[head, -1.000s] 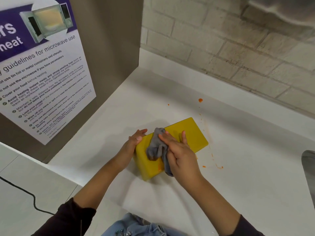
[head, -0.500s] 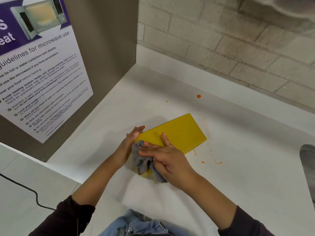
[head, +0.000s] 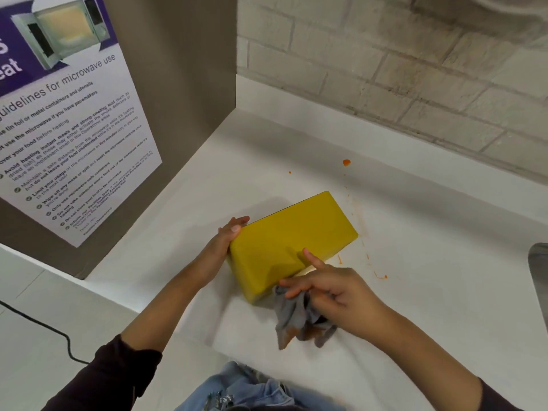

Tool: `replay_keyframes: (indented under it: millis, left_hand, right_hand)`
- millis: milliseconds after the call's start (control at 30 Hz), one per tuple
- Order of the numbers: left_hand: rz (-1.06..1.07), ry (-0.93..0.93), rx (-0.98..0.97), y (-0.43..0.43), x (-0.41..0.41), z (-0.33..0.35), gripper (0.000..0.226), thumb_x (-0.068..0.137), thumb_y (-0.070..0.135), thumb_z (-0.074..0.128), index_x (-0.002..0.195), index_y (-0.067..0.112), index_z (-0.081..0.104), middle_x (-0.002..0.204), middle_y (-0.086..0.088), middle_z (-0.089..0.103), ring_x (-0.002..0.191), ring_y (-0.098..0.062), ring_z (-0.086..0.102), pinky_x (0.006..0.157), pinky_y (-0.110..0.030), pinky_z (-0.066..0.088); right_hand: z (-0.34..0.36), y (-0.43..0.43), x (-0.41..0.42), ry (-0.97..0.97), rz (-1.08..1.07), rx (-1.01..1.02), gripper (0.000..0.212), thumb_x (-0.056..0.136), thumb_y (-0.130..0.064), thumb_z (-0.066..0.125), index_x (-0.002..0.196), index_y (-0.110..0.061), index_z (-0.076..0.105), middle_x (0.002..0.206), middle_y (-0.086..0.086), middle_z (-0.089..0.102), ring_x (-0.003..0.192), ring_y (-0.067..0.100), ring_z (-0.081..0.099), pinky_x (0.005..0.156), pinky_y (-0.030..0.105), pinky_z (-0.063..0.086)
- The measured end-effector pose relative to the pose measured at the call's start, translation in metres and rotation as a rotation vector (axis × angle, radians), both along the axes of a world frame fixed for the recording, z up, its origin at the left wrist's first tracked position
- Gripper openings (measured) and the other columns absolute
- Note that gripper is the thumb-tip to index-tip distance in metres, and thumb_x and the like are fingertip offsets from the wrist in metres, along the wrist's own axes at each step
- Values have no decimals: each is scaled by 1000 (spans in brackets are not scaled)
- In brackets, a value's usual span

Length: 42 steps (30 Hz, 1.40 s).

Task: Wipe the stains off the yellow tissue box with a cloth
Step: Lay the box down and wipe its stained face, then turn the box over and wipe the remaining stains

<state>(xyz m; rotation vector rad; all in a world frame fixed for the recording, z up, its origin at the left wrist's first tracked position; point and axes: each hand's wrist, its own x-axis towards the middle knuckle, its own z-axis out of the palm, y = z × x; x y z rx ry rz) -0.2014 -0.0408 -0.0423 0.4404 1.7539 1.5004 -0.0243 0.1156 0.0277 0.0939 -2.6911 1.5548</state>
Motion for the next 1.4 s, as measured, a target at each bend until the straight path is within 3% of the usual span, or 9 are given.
replay_keyframes:
  millis: [133,367,633,833,900,1033,1200,1300,1400]
  left_hand:
    - [8,9,-1,-6,-3,2,65,71,52,38,130,24,45,142,-7,43,134,-24,36,115,-45,24]
    - [-9,229,-37,-10,-15,15,29,80,37,46,106,43,58,119,22,55,118,-5,46,85,-13,33]
    - [-10,393,-44,15,-22,43,30,93,28,43,108,51,55,120,26,52,118,-3,43,86,-13,30]
    - [-109,473,-99,37,-12,53,25,83,44,49,104,58,51,124,24,48,118,-3,40,82,-15,30]
    - [-137,510,-135,39,-10,55,28,77,52,47,104,59,49,131,20,46,121,-6,38,89,-23,31]
    - [-140,583,-204,34,-14,59,27,83,52,53,110,52,49,139,10,45,131,-18,37,101,-40,31]
    - [-192,593,-388,45,-17,60,29,91,43,44,116,33,54,130,-2,54,111,-21,48,87,-35,36]
    - [-292,550,-543,68,-17,68,46,90,53,36,121,24,53,127,-7,55,96,-20,48,82,-36,36]
    - [-414,452,-677,96,-16,77,67,84,68,29,123,19,55,126,-12,58,95,-26,54,85,-38,41]
  right_hand:
    - [17,22,29,-68,-277,-126,47,80,-2,39,88,-32,74,89,11,74,90,27,65,87,27,51]
    - [27,35,62,41,-542,33,50,90,9,48,102,-37,65,99,0,67,93,4,59,75,7,42]
    - [15,48,92,162,-833,-344,58,86,21,38,91,-27,72,84,-11,71,82,6,66,72,12,50]
    - [-52,51,128,-58,-856,121,45,69,29,44,69,-5,74,85,5,65,84,1,58,94,24,43]
    - [-71,47,145,-276,-560,350,36,73,17,49,69,-8,75,90,4,69,98,-1,56,117,41,13]
    - [-78,44,160,-192,-571,492,37,68,11,54,69,-19,75,92,-7,73,113,4,51,111,53,5]
    - [-54,35,108,-174,-1074,-337,46,84,14,40,86,-21,70,86,-6,69,71,-6,63,69,19,55]
    - [-49,28,61,-305,-948,-855,37,95,8,32,120,-12,48,88,15,67,59,20,67,59,31,57]
    - [-46,26,27,-480,-861,-929,46,97,-1,43,134,-24,26,84,18,67,57,27,65,62,40,57]
